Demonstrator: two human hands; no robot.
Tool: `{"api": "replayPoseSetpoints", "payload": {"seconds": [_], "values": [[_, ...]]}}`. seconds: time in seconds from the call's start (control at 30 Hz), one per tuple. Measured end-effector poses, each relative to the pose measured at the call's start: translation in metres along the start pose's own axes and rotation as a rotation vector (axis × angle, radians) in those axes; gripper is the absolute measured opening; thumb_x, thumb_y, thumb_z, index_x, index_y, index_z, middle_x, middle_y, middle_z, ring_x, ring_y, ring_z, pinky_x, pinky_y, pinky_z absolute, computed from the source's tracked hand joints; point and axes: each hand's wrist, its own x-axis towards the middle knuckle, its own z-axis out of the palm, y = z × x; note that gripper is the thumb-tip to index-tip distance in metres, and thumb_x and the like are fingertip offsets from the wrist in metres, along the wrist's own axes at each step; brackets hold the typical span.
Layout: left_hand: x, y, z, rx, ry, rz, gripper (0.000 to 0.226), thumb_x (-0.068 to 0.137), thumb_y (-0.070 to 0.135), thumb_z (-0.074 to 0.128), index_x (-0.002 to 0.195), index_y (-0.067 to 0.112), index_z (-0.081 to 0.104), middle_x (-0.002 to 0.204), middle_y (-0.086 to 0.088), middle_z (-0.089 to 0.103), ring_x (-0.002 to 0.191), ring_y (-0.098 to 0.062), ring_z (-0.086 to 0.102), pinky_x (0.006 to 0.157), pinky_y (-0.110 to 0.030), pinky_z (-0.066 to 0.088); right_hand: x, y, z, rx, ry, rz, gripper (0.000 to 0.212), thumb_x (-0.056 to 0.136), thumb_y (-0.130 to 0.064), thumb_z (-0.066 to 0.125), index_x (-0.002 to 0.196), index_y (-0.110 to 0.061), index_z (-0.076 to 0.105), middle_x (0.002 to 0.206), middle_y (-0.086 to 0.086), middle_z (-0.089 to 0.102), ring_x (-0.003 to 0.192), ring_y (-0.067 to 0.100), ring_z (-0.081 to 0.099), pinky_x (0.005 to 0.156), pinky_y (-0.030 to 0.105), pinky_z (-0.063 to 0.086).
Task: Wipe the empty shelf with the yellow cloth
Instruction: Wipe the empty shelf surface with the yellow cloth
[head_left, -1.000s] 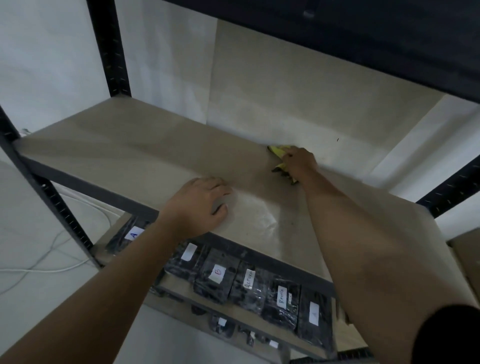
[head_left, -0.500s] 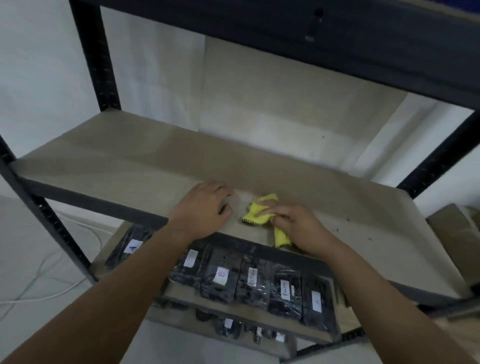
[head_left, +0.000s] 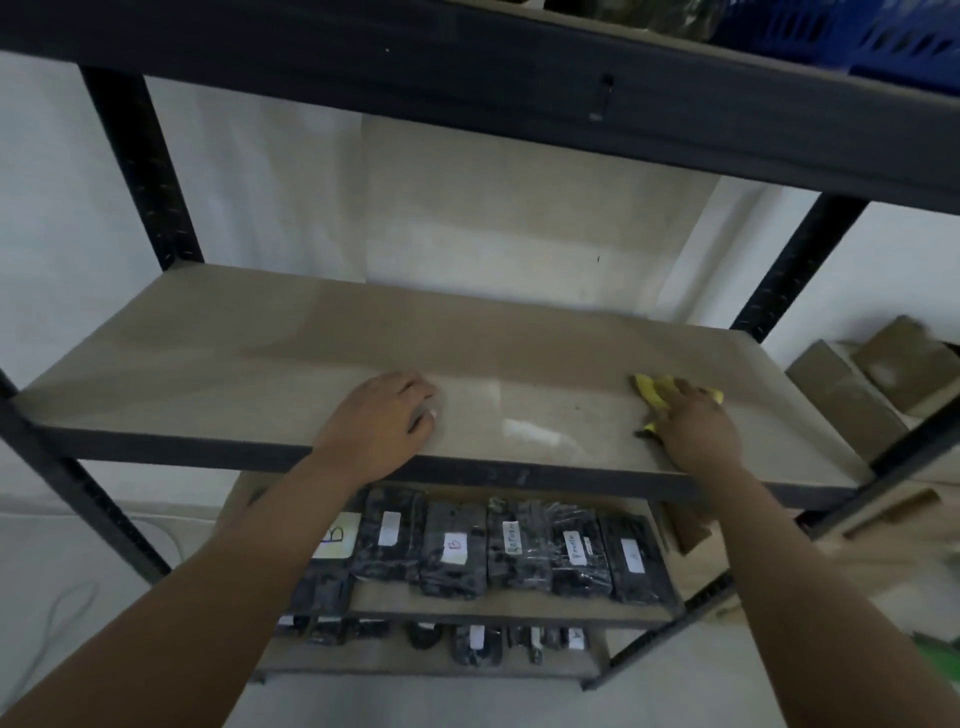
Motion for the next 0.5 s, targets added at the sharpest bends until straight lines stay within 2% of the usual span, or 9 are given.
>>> {"api": "replayPoseSetpoints", "payload": {"seconds": [0.07, 0.13, 0.2, 0.3, 0.4, 0.5], "values": [[0.0, -0.001, 0.001, 0.004, 0.002, 0.012, 0.041, 0.093, 0.033, 0.041, 0.13, 0.017, 0.049, 0.136, -0.003, 0.049, 0.125, -0.021, 0.044, 0.108, -0.034, 0.031, -0.011, -0.034, 0.002, 0.076, 0.059, 0.02, 0.045, 0.095, -0.023, 0.041, 0.141, -0.026, 0.039, 0.15, 0.005, 0.036, 0.136, 0.029, 0.033, 0.107, 0.04, 0.035], [0.001, -0.003, 0.002, -0.007, -0.006, 0.021, 0.042, 0.093, 0.034, 0.04, 0.131, 0.017, 0.048, 0.136, -0.003, 0.049, 0.124, -0.021, 0.043, 0.108, -0.036, 0.033, -0.029, -0.073, 0.007, 0.18, 0.137, 0.029, 0.041, 0.093, -0.02, 0.046, 0.134, -0.02, 0.05, 0.146, 0.006, 0.042, 0.132, 0.028, 0.041, 0.104, 0.038, 0.038], [0.002, -0.004, 0.002, -0.018, -0.015, 0.027, 0.043, 0.093, 0.035, 0.039, 0.131, 0.017, 0.047, 0.136, -0.003, 0.049, 0.124, -0.021, 0.042, 0.107, -0.038, 0.034, -0.052, -0.113, 0.011, 0.268, 0.193, -0.048, 0.036, 0.092, -0.019, 0.049, 0.127, -0.017, 0.057, 0.142, 0.004, 0.049, 0.124, 0.025, 0.05, 0.099, 0.034, 0.041], [0.002, -0.006, 0.001, -0.052, -0.029, 0.029, 0.044, 0.093, 0.035, 0.04, 0.132, 0.017, 0.047, 0.136, -0.004, 0.047, 0.126, -0.021, 0.04, 0.107, -0.038, 0.034, -0.083, -0.153, 0.008, 0.436, 0.174, -0.193, 0.032, 0.09, -0.014, 0.05, 0.118, -0.02, 0.064, 0.131, -0.002, 0.06, 0.11, 0.021, 0.06, 0.091, 0.031, 0.046], [0.002, -0.01, 0.0, -0.094, -0.056, 0.037, 0.044, 0.093, 0.034, 0.042, 0.133, 0.017, 0.046, 0.139, -0.005, 0.045, 0.129, -0.022, 0.037, 0.108, -0.036, 0.031, -0.104, -0.154, -0.012, 0.673, 0.031, -0.245, 0.028, 0.088, -0.009, 0.051, 0.103, -0.021, 0.071, 0.1, -0.002, 0.073, 0.079, 0.014, 0.065, 0.072, 0.03, 0.051], [0.001, -0.013, -0.001, -0.114, -0.065, 0.053, 0.044, 0.093, 0.035, 0.042, 0.132, 0.017, 0.046, 0.139, -0.005, 0.045, 0.129, -0.022, 0.037, 0.107, -0.036, 0.03, -0.1, -0.134, -0.041, 0.882, -0.055, -0.076, 0.029, 0.09, -0.014, 0.049, 0.078, -0.026, 0.072, 0.055, -0.005, 0.064, 0.045, 0.01, 0.049, 0.042, 0.023, 0.04]]}}
